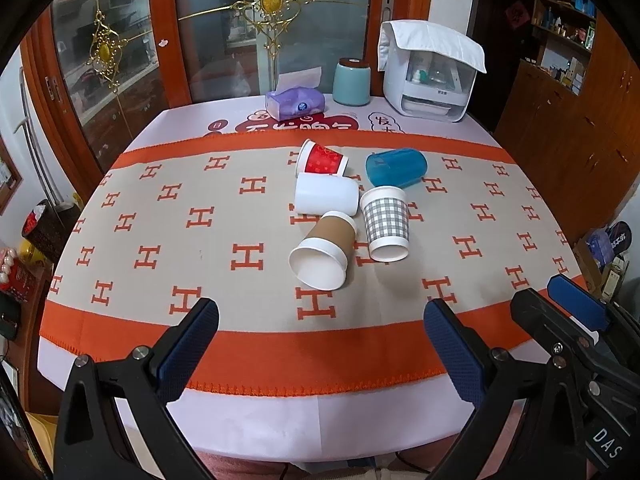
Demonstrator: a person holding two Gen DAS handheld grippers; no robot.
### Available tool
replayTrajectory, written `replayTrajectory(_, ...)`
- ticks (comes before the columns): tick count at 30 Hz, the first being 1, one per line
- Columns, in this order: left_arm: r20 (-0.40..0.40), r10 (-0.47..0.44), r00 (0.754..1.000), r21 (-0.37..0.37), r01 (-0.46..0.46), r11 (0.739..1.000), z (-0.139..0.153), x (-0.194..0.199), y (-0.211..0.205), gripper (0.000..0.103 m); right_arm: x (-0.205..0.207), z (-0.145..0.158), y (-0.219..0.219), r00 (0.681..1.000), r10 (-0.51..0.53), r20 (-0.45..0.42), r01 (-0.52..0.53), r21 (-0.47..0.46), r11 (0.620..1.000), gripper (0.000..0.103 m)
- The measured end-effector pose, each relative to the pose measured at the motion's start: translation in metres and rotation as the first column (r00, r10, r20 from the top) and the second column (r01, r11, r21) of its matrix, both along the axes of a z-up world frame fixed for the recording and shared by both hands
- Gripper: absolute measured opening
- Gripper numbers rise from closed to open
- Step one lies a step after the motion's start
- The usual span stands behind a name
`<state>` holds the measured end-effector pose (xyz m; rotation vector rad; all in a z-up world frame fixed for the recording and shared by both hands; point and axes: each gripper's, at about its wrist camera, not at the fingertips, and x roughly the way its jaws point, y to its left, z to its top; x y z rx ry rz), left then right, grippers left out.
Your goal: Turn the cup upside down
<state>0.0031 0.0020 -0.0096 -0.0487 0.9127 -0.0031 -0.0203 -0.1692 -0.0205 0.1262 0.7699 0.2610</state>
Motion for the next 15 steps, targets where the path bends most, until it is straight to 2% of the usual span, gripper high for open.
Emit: replayTrajectory(15,-0.011,0.006,1.000,0.013,-0.006,1.000,-0.0023,-0.0008,0.0024,0.101,0.0036,-0.0020,-0.0007,1.000,0.000,-0.014,0.000,0.013,1.000,0.058)
